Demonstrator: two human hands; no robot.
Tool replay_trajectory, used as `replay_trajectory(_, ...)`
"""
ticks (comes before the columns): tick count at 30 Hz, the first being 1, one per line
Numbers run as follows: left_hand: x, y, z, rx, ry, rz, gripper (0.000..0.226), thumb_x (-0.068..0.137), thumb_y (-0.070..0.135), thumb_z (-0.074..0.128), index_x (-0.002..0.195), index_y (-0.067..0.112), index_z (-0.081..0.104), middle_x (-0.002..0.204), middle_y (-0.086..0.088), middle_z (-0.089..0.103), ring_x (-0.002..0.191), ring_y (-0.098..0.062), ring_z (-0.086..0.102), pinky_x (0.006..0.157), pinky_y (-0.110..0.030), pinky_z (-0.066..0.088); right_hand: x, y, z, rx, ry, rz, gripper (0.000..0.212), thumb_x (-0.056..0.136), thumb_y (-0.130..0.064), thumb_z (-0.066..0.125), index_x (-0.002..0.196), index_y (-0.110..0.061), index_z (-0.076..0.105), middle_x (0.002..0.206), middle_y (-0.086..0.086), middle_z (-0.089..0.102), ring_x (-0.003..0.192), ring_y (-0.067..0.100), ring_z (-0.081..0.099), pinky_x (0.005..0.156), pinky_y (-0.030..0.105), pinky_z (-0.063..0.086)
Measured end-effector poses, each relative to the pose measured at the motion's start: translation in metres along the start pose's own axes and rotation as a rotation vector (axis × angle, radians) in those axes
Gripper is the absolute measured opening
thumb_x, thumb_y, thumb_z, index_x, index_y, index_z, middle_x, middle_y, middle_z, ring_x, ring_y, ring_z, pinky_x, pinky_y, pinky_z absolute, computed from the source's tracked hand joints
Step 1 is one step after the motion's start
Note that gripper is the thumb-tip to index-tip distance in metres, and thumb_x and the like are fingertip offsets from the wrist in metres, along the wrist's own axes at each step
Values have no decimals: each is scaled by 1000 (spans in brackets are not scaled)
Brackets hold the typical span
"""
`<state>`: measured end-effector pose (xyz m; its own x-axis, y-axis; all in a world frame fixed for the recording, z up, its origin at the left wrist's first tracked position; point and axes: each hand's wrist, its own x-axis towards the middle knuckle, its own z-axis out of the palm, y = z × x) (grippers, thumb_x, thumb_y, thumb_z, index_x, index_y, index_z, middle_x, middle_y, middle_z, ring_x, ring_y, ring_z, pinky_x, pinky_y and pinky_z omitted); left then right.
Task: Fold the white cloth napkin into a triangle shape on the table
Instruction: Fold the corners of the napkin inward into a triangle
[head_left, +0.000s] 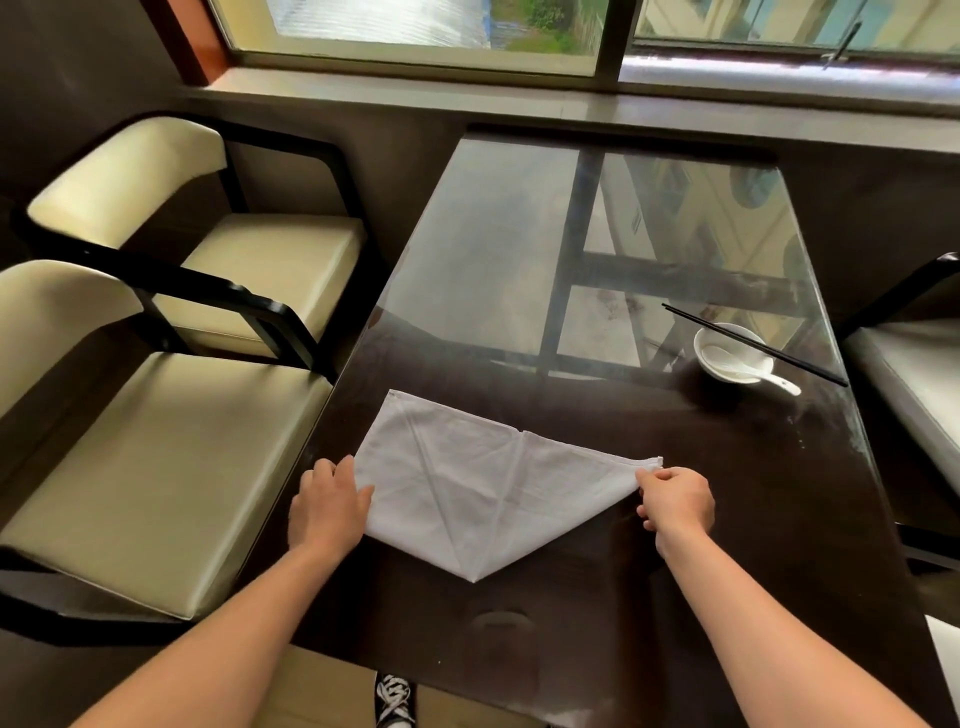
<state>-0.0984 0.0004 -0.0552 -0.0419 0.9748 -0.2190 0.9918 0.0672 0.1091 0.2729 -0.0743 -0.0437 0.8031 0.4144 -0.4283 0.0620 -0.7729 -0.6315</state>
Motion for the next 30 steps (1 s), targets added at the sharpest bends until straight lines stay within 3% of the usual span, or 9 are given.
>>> replay_trajectory(5, 3, -1, 2, -185, -66, -102, 49, 94, 26, 56, 140, 14, 48, 118, -13, 54, 101, -31, 57, 74, -36, 43, 14, -17, -1, -7, 20, -95, 16, 87, -25, 61, 73, -19, 61, 59, 4, 68, 60, 29, 70, 70, 49, 62)
replay_trajectory(10, -30, 9, 5, -291, -81, -64, 41, 91, 14, 55, 131, 18, 54, 100, 0, 58, 84, -16, 50, 69, -30, 39, 45, -49, 7, -30, 0, -207, 17, 83, -34, 65, 71, -23, 60, 76, 5, 71, 76, 32, 70, 77, 48, 60)
replay_trajectory(15, -76, 27, 15, -482, -197, -149, 48, 85, 17, 63, 131, 23, 50, 87, 4, 61, 80, -16, 60, 65, -33, 44, 40, -98, 18, 72, -71, -297, 16, 87, -32, 71, 92, -17, 68, 96, 5, 71, 94, 28, 66, 86, 42, 55)
replay_trajectory(18, -88, 32, 20, -609, -289, -292, 55, 82, 26, 68, 132, 24, 45, 88, 4, 64, 81, -14, 62, 70, -35, 51, 46, -88, 31, 168, -241, -171, 33, 84, -36, 74, 107, -16, 63, 105, 7, 68, 98, 30, 68, 90, 50, 57)
replay_trajectory(21, -69, 27, 18, -559, -161, -327, 70, 83, 38, 71, 141, 19, 37, 114, -3, 60, 101, -23, 60, 85, -42, 52, 40, -49, 37, 98, -288, -156, 53, 77, -36, 76, 123, -16, 61, 110, 7, 70, 94, 28, 71, 87, 53, 59)
replay_trajectory(24, -29, 24, 9, -450, 5, -240, 72, 88, 39, 66, 148, 18, 33, 143, -10, 42, 129, -30, 44, 100, -46, 44, 15, -23, 34, 1, -268, -158, 18, 83, -27, 76, 93, -23, 62, 89, 1, 73, 70, 20, 74, 77, 49, 62)
replay_trajectory(27, 6, 23, 0, -291, -7, -124, 62, 92, 41, 59, 147, 21, 40, 139, -8, 45, 127, -29, 41, 97, -42, 42, 11, -16, 38, -99, -219, -231, 8, 79, -29, 75, 78, -25, 69, 75, -3, 75, 69, 19, 73, 74, 46, 62)
replay_trajectory(30, 13, 24, 1, -110, -37, -16, 44, 93, 40, 58, 133, 22, 56, 123, -6, 54, 116, -26, 50, 88, -39, 46, 24, -31, 36, -258, -180, -334, 8, 82, -28, 73, 88, -23, 72, 93, 0, 75, 92, 27, 70, 81, 37, 56)
